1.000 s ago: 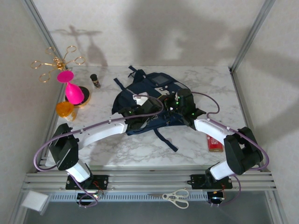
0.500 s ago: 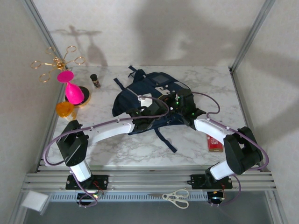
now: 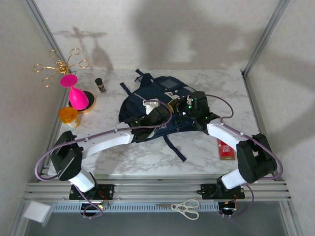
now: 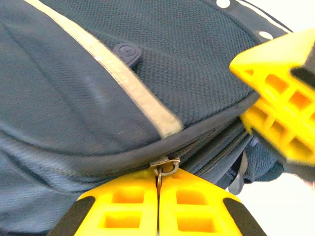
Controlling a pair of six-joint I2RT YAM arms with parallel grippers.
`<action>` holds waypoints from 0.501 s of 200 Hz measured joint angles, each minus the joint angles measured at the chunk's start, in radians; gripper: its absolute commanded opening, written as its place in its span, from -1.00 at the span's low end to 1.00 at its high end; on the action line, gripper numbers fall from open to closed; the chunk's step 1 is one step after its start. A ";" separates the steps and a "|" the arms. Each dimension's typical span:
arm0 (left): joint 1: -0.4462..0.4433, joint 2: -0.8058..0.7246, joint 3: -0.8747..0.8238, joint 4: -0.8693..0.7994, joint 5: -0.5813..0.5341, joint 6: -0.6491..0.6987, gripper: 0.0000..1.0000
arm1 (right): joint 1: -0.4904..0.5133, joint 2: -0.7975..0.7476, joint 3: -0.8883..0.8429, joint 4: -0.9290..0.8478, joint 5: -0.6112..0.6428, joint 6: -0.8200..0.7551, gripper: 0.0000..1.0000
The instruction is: Pack the student bag
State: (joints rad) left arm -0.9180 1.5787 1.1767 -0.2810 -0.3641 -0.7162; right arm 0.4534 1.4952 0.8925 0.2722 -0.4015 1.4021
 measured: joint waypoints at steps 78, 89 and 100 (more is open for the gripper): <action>0.105 -0.121 -0.138 0.066 0.212 0.251 -1.00 | -0.104 0.061 0.134 -0.194 -0.167 -0.185 -0.54; 0.108 -0.121 -0.143 0.068 0.237 0.270 -1.00 | -0.104 0.061 0.142 -0.204 -0.152 -0.208 -0.26; 0.110 -0.113 -0.144 0.073 0.261 0.280 -1.00 | -0.095 0.056 0.144 -0.203 -0.130 -0.220 -0.07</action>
State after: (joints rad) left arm -0.8078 1.4654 1.0328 -0.2081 -0.1036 -0.4358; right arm 0.3580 1.5509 1.0367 0.0689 -0.5320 1.1824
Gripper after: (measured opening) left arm 0.059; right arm 0.385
